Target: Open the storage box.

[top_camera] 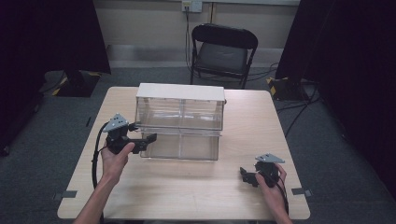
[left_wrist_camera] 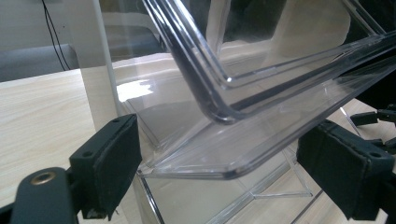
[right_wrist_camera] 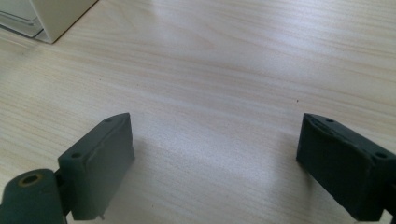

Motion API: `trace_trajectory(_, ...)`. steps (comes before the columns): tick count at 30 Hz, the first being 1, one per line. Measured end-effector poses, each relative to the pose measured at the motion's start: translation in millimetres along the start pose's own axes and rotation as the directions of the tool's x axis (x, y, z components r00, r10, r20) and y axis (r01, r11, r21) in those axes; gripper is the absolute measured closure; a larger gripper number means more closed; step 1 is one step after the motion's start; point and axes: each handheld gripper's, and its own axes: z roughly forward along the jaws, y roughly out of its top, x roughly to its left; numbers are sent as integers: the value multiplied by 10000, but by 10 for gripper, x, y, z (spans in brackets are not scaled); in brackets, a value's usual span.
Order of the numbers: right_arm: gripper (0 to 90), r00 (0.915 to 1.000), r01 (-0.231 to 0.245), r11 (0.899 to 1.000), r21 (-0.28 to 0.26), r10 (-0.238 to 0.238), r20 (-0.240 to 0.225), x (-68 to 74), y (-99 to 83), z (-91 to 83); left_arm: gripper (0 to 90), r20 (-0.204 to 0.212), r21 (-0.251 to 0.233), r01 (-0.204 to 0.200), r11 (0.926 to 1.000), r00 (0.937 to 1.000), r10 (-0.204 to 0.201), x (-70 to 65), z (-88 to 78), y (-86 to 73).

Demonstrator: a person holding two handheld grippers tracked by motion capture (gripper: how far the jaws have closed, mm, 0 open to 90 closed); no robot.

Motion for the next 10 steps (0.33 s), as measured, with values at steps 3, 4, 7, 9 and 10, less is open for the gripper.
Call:
trace_trajectory(3, 104, 10000, 5, 10000, -3, -5, 0, 0, 0, 0, 136, 4, -1, 2, 10000, 10000, -2, 0, 0, 0)
trace_trajectory(4, 104, 10000, 2, 10000, 0, -2, -2, 0, 0, 0, 136, 2, 5, -1, 10000, 10000, 1, 0, 0, 0)
trace_trajectory(7, 104, 10000, 6, 10000, -2, -6, -3, 0, 0, 0, 136, 3, 11, -7, 10000, 10000, 7, 0, 0, 1)
trace_trajectory(9, 104, 10000, -3, 10000, 1, 3, -3, 0, 0, 0, 136, 9, 6, -17, 10000, 10000, 17, 2, -1, -1)
trace_trajectory(10, 104, 10000, -3, 10000, 1, 3, -3, 0, 0, 0, 137, 9, 6, -17, 10000, 10000, 17, 2, -1, -1)
